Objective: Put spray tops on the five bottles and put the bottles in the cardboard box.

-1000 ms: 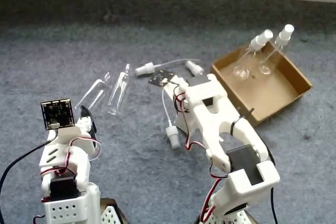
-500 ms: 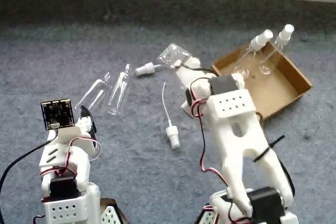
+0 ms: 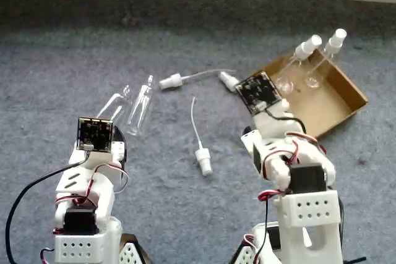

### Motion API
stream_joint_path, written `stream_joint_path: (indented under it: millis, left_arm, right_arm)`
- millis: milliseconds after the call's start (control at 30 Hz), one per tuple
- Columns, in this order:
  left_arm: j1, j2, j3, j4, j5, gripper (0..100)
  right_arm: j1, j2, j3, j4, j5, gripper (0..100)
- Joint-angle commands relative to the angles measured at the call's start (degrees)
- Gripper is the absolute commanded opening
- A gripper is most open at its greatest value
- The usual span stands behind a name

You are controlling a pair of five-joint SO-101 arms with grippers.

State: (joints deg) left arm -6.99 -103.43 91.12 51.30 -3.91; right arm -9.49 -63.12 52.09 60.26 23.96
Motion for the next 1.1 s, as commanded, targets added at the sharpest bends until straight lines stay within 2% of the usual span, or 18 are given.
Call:
stream_joint_path:
  millis: [0,233,567,833,1000,1067]
  left_arm:
    - [3.21,-0.48,-3.74,5.45,-3.78,5]
    - [6.99,-0.40,-12.26,15.12,-10.20,5]
    - [7.96,1.98,-23.96,20.92,-16.18,5]
    - [8.92,27.74,-37.05,23.21,-18.46,5]
    - [16.84,41.89,-42.77,26.46,-17.85,5]
    - [19.91,46.81,-45.32,26.81,-14.24,5]
  right_arm:
    - [1.36,-9.89,6.90,-8.40,-6.42,12.8]
    - [1.36,-21.23,15.69,-9.71,-13.98,12.8]
    - [1.36,-29.76,22.11,-9.80,-22.42,12.8]
    - [3.12,-38.90,29.23,-9.80,-22.33,12.8]
    - [5.58,-42.24,33.36,-10.86,-22.33,12.8]
    - [5.58,-41.89,34.77,-12.79,-22.33,12.8]
